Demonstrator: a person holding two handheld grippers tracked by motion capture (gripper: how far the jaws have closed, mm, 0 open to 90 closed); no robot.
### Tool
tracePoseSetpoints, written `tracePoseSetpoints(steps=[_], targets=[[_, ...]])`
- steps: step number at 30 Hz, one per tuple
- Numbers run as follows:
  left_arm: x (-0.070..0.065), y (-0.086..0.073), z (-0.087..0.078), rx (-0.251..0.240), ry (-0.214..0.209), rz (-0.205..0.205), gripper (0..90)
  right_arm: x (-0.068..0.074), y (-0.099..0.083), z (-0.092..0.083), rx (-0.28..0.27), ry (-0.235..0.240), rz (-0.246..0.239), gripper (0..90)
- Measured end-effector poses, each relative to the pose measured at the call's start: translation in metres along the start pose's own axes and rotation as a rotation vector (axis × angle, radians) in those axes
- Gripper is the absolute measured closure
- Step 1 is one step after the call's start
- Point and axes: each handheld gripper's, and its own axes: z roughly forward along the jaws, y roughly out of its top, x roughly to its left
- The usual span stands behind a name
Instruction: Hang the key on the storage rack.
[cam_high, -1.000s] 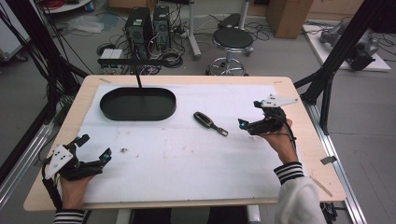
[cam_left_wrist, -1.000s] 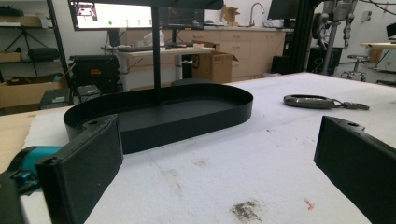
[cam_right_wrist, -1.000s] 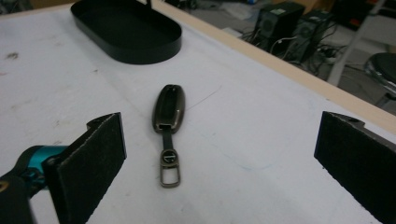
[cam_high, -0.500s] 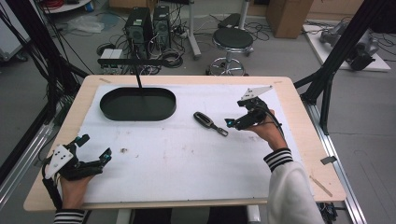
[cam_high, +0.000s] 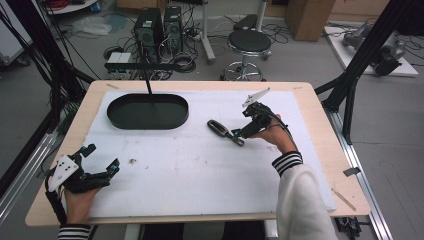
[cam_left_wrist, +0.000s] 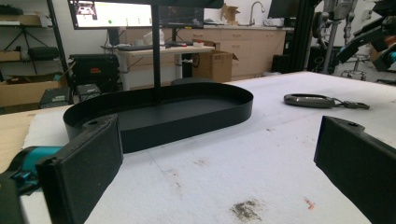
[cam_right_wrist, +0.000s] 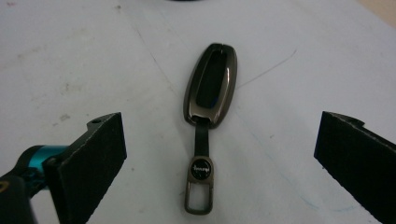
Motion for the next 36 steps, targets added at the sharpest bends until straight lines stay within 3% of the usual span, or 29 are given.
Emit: tracePoseSetpoints(steps=[4, 5, 18, 26, 29, 36], targets=[[0.0, 0.0, 0.0, 0.003, 0.001, 0.001, 1.7, -0.002, 0.003, 0.003, 0.04, 0.011, 0.0, 1.5], [0.0, 0.0, 0.0, 0.004, 0.001, 0.001, 1.7, -0.001, 0.007, 0.007, 0.075, 0.008, -0.032, 1.6], [0.0, 0.0, 0.0, 0.006, 0.002, 0.005, 1.7, 0.003, 0.016, 0.026, 0.148, 0.003, -0.079, 4.7], [0.0, 0.0, 0.0, 0.004, 0.002, 0.001, 1.7, 0.005, 0.013, 0.044, 0.226, -0.003, -0.092, 6.0], [0.0, 0.0, 0.0, 0.004, 0.004, 0.002, 1.7, 0.005, 0.013, 0.047, 0.242, 0.014, -0.093, 14.3], [0.0, 0.0, 0.0, 0.004, 0.004, 0.0, 1.7, 0.004, 0.011, 0.052, 0.281, 0.033, -0.098, 21.1]])
